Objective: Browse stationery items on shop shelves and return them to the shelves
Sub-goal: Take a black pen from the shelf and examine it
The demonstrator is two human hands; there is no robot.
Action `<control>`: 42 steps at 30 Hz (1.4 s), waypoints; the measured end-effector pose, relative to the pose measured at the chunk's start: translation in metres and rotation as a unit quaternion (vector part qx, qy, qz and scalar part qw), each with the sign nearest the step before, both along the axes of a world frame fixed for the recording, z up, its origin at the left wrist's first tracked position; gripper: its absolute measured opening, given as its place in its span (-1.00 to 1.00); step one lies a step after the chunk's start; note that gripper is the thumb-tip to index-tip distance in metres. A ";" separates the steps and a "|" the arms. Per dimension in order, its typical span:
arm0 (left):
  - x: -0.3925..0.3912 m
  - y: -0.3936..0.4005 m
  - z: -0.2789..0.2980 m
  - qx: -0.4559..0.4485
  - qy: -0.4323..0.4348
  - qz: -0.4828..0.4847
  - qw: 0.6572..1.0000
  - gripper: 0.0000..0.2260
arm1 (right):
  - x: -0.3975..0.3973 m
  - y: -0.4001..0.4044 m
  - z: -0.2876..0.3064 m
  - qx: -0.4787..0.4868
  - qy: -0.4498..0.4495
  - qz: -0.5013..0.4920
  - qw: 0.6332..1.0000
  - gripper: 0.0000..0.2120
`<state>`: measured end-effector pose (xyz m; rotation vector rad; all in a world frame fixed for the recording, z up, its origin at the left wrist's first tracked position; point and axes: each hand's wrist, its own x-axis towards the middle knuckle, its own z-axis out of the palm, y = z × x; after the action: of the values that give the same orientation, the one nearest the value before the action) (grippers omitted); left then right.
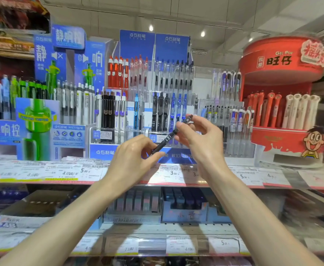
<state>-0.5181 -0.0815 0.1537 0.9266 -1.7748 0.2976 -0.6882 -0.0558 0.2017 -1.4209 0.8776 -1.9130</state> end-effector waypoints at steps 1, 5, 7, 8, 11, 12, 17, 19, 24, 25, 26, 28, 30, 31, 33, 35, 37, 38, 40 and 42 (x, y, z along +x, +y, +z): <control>0.001 -0.001 0.000 -0.001 -0.002 -0.005 1.000 -0.80 | 0.001 -0.001 0.002 0.001 0.006 -0.006 1.000 -0.70; 0.008 -0.003 0.001 -0.018 -0.028 -0.023 0.999 -0.82 | 0.000 -0.004 0.010 -0.001 0.028 -0.042 0.999 -0.63; 0.011 -0.006 0.002 -0.035 -0.040 -0.016 0.998 -0.78 | -0.002 -0.006 0.018 -0.025 0.051 -0.068 0.996 -0.65; 0.013 -0.007 0.003 -0.044 -0.049 -0.006 0.998 -0.76 | -0.003 -0.006 0.023 -0.043 0.064 -0.084 0.993 -0.66; 0.016 -0.013 0.008 -0.077 -0.081 0.034 0.993 -0.72 | -0.003 -0.010 0.043 -0.101 0.094 -0.140 0.981 -0.71; 0.016 -0.015 0.010 -0.083 -0.085 0.043 0.992 -0.71 | -0.002 -0.012 0.050 -0.116 0.097 -0.149 0.977 -0.72; 0.013 -0.025 0.015 -0.080 -0.103 0.079 0.988 -0.68 | 0.007 -0.027 0.075 -0.159 0.110 -0.180 0.965 -0.72; 0.012 -0.028 0.015 -0.081 -0.108 0.089 0.987 -0.67 | 0.012 -0.032 0.078 -0.159 0.151 -0.208 0.953 -0.71; 0.012 -0.032 0.017 -0.078 -0.084 0.072 0.991 -0.69 | 0.018 -0.044 0.072 -0.124 0.221 -0.233 0.939 -0.67; 0.012 -0.033 0.017 -0.076 -0.079 0.066 0.992 -0.70 | 0.018 -0.045 0.070 -0.120 0.230 -0.238 0.936 -0.67; 0.012 -0.033 0.018 -0.075 -0.075 0.061 0.993 -0.70 | 0.017 -0.046 0.068 -0.121 0.241 -0.247 0.931 -0.67; 0.012 -0.034 0.018 -0.072 -0.066 0.054 0.994 -0.71 | 0.018 -0.046 0.066 -0.132 0.270 -0.270 0.915 -0.65; 0.012 -0.035 0.017 -0.071 -0.058 0.053 0.994 -0.72 | 0.021 -0.046 0.065 -0.139 0.307 -0.282 0.898 -0.66; 0.012 -0.035 0.016 -0.072 -0.056 0.053 0.994 -0.72 | 0.022 -0.047 0.065 -0.138 0.326 -0.286 0.890 -0.66; 0.012 -0.034 0.016 -0.070 -0.056 0.051 0.995 -0.72 | 0.024 -0.049 0.062 -0.137 0.358 -0.295 0.875 -0.67; 0.012 -0.034 0.016 -0.068 -0.057 0.050 0.995 -0.72 | 0.025 -0.051 0.059 -0.140 0.381 -0.309 0.860 -0.68; 0.013 -0.034 0.016 -0.068 -0.057 0.048 0.995 -0.72 | 0.024 -0.052 0.057 -0.142 0.400 -0.324 0.846 -0.68; 0.013 -0.034 0.016 -0.069 -0.058 0.048 0.995 -0.72 | 0.023 -0.053 0.056 -0.145 0.412 -0.330 0.837 -0.67; 0.013 -0.034 0.016 -0.068 -0.058 0.049 0.995 -0.72 | 0.021 -0.054 0.054 -0.155 0.439 -0.341 0.817 -0.66; 0.013 -0.033 0.016 -0.068 -0.058 0.048 0.995 -0.72 | 0.020 -0.054 0.053 -0.169 0.462 -0.352 0.796 -0.65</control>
<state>-0.5053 -0.1149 0.1695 0.9139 -1.7932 0.5384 -0.6687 -0.1100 0.2546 -2.6272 1.7711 -1.8487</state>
